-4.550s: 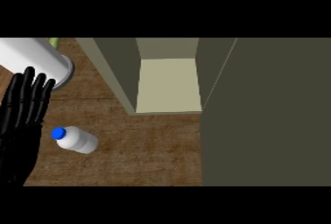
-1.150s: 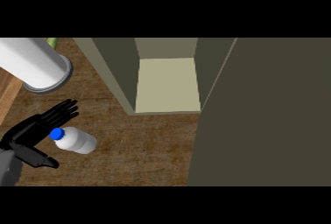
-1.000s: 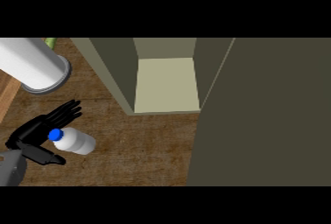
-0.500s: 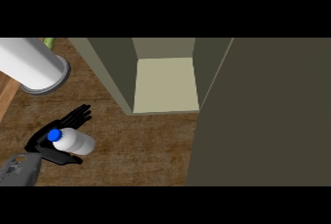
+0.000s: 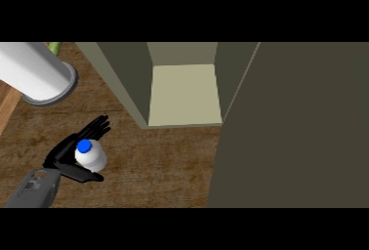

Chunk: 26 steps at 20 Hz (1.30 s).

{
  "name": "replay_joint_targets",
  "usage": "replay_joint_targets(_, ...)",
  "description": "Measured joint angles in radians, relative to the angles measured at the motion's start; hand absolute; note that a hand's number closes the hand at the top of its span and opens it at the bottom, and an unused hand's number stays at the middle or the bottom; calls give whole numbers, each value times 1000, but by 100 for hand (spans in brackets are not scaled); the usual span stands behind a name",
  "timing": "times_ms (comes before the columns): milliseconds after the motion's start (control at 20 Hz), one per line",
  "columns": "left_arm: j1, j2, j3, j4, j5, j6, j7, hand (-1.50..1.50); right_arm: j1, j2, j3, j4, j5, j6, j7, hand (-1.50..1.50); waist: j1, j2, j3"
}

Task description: Pick up the bottled water, place it into the cabinet and close the cabinet

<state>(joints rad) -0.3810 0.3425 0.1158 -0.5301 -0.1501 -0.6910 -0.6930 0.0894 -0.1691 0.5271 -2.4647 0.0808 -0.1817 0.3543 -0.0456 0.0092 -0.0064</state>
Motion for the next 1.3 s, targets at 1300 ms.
replay_joint_targets(1300, 56, -302, -29, -171, 110, 634, -194, 150, 44, -58, 14, -16, -8, -51, -11, -150, 37, -14, 6)
